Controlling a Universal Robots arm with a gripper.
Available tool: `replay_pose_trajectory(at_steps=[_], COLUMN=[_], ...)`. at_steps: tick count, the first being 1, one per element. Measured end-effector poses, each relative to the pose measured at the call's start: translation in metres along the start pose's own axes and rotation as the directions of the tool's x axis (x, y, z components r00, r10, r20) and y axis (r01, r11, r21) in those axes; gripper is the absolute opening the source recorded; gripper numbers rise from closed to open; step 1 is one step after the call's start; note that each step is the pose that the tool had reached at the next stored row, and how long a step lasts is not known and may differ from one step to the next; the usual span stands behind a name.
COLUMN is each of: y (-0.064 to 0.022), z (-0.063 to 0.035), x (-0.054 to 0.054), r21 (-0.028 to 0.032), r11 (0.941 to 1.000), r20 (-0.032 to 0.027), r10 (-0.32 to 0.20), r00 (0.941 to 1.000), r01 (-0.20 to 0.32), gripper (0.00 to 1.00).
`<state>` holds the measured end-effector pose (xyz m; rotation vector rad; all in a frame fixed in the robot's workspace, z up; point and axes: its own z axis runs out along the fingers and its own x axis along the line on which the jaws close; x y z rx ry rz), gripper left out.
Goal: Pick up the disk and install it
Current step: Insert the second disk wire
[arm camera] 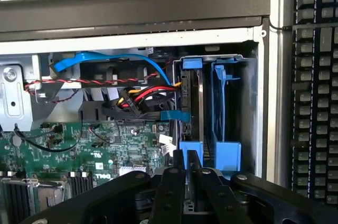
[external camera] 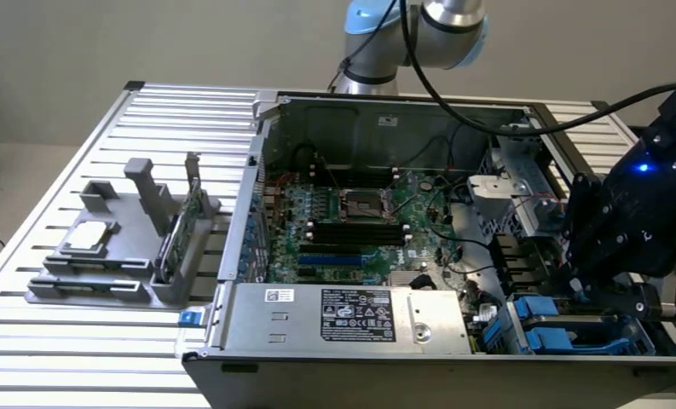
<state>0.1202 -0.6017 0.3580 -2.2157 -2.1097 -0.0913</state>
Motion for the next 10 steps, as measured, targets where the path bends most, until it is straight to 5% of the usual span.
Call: replay_pose_trajectory(at_steps=[1,10], y=[0.0,-0.0001], z=[0.0,-0.0014], x=[0.0,0.0001], r21=[0.0,0.0], r11=[1.0,1.0], r20=[0.0,0.0001], r10=[0.0,0.0], r00=[1.0,1.0], r01=[0.0,0.0], gripper=[0.11,0.11])
